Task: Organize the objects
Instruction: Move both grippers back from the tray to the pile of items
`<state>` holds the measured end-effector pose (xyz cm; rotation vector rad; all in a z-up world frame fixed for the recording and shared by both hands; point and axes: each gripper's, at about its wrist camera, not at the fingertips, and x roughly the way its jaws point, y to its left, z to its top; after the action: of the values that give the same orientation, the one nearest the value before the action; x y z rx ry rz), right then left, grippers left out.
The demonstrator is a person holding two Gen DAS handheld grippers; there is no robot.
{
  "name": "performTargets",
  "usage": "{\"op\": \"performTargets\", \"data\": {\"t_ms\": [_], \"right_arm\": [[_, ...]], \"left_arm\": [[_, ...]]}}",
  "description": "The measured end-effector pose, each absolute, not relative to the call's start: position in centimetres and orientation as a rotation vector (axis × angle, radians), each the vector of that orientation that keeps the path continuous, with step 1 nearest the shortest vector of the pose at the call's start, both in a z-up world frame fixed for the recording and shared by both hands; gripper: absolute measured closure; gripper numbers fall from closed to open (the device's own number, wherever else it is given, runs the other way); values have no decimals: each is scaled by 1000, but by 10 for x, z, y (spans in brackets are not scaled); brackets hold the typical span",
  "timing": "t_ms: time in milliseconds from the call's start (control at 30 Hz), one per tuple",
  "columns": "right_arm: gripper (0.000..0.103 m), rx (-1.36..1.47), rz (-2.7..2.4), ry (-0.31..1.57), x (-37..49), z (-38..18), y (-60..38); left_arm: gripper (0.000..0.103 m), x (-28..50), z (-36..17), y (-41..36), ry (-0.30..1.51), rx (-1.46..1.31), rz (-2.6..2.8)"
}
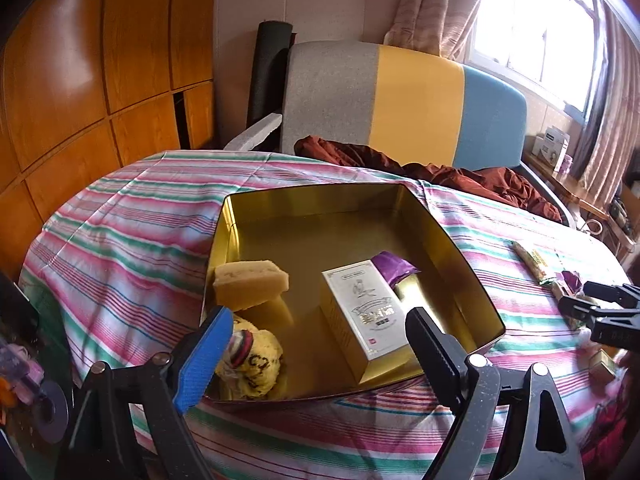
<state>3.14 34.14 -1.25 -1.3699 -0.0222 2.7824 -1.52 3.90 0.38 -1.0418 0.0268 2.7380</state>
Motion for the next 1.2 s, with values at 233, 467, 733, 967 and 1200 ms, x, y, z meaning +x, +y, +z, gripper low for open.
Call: {"op": "performTargets", "data": {"t_ms": [233,467,733,967,1200], "right_arm": [[22,-1294,2648,99,49,-7,410],[22,-1192,2536,369,72,0,473],[21,-1079,2397,551,104,6,529],[19,-1034,2323,805,125,-8,560],[18,-1021,2313,972,130,-20,572]], "left_arm": [[14,-13,9,61,78,-1011,2690],[14,-10,15,94,147,-957,2605],[14,-3,10,149,245,-926,2429],[15,9,-9,214,332,-927,2226],[22,17,-30,276,351,-954,2027]]}}
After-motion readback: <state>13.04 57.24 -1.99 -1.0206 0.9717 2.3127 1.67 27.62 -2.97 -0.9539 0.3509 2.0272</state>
